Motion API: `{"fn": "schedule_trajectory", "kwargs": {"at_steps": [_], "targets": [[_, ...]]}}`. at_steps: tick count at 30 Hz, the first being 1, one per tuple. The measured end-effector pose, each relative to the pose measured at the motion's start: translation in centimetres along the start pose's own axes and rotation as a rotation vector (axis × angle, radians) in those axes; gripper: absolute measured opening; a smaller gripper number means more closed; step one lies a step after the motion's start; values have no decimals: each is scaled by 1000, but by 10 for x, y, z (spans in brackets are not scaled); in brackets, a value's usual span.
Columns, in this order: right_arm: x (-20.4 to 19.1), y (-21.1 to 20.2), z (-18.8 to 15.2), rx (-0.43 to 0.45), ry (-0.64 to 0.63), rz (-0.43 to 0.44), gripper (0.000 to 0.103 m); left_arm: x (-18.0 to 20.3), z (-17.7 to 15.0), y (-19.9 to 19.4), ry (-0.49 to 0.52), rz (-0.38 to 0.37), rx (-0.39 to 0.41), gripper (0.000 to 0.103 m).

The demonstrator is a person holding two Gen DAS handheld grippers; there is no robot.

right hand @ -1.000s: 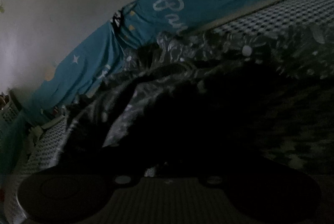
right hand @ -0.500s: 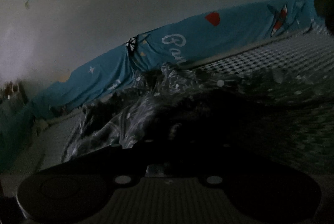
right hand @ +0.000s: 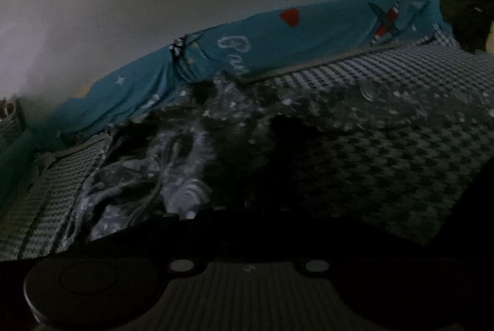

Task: Fold clothes
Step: 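Smooth the garment flat with the right tool beside the left tool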

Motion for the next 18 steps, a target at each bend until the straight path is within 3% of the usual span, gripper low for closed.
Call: {"fn": "schedule_trajectory", "kwargs": {"at_steps": [6,7,8,10,13,16,18], "targets": [[-1,-4,-8,-28,-43,72,22,13,-12,2,50,-7,-36,103],[-3,-3,-9,-35,-60,88,26,15,-14,3,59,-7,-41,103],[-5,-3,-11,-44,-77,104,36,18,-16,3,67,-8,-46,103],[-7,1,-14,-72,-73,145,44,22,-20,4,84,-10,-57,103],[-13,2,-17,-83,-102,161,44,27,-23,5,104,-15,-69,103],[-18,9,-21,-100,-142,161,52,29,-26,9,119,-5,-89,103],[-18,17,-23,-117,-153,144,52,30,-27,14,122,7,-105,103]]}}
Point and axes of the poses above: each gripper's, at about its wrist camera, not at the fingertips, and y roughly the way its jaws point, x to its right, z to its top, the point moved 4 cm from there along y, roughly the way its jaws point, and after that the axes turned 9 degrees about -x, right-handed, at the moved point
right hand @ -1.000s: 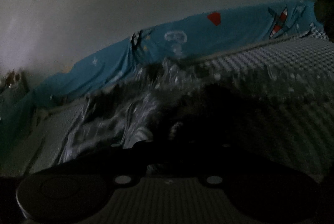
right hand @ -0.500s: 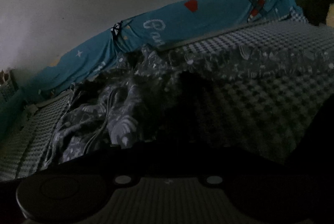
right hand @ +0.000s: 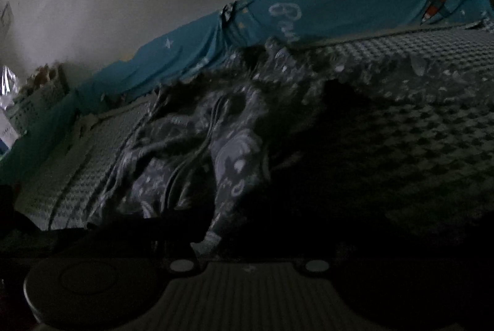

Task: Fold clothes

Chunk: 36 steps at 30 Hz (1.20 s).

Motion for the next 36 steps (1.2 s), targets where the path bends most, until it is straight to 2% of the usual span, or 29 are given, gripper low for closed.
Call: {"fn": "schedule_trajectory", "kwargs": {"at_steps": [3,7,8,9,11,13,18,23,28,36], "targets": [[0,14,1,-22,-39,-54,52,2,-1,4,7,0,-15,103],[0,26,8,-22,-62,-65,50,8,-3,11,35,15,-30,103],[1,28,10,-27,-62,-65,35,10,-3,12,44,17,-33,103],[2,30,12,-31,-61,-59,29,12,-4,13,53,18,-34,103],[3,31,18,-29,-38,-27,21,14,-4,14,63,13,-34,103],[2,30,25,-23,-20,11,18,15,-4,15,60,3,-31,103],[-2,24,49,11,4,112,16,19,-2,16,62,4,-13,103],[-8,26,76,34,4,191,16,25,5,16,80,51,33,103],[-9,37,100,11,46,267,16,24,20,15,74,88,88,103],[-6,61,142,5,119,329,15,-1,60,19,60,199,135,103]]}}
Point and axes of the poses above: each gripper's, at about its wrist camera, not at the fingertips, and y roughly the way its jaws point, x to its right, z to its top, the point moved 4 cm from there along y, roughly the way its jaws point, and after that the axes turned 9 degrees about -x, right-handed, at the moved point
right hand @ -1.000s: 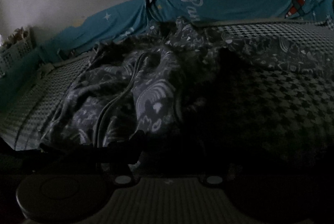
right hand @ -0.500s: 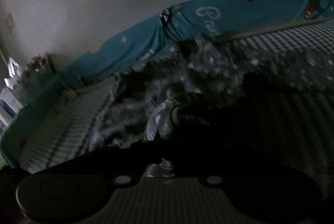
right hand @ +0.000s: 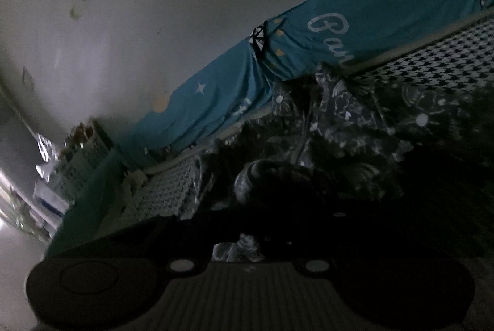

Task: Fold clothes

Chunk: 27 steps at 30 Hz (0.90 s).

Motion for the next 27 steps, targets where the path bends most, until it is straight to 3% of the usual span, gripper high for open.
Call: {"fn": "schedule_trajectory", "kwargs": {"at_steps": [16,21,27], "targets": [[16,64,50,-37,72,-8,17,-72,84,12,-112,-3,66,103],[20,70,61,-50,93,33,26,-100,107,23,-165,33,63,103],[24,74,69,-66,118,83,34,-132,121,53,-279,41,-3,103]]}}
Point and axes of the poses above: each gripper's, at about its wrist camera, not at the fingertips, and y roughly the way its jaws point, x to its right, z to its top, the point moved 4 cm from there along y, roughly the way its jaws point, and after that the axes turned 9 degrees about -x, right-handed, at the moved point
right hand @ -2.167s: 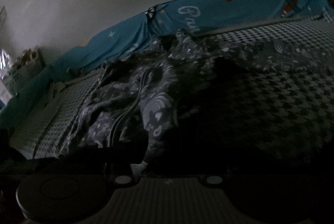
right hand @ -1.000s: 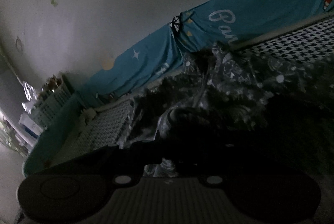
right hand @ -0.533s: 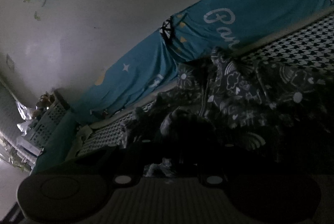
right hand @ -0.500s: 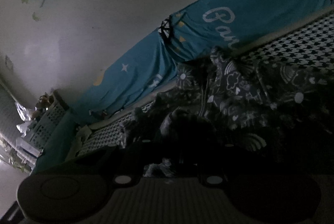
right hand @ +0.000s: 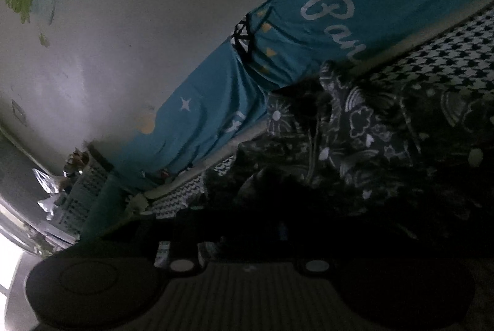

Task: Fold clothes

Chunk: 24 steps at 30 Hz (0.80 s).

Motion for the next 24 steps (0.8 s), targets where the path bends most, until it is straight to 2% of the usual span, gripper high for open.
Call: {"fn": "schedule_trajectory", "kwargs": {"at_steps": [9,14,20,24], "targets": [[6,0,11,-8,6,34,35,-14,19,29,-47,-21,-64,103],[12,-9,13,-10,45,89,37,-25,27,46,-105,-47,-134,103],[16,-33,21,83,4,24,40,-34,31,58,-131,-41,-167,103],[2,-34,17,97,-116,-72,40,-33,34,63,-135,-41,-173,103]]}}
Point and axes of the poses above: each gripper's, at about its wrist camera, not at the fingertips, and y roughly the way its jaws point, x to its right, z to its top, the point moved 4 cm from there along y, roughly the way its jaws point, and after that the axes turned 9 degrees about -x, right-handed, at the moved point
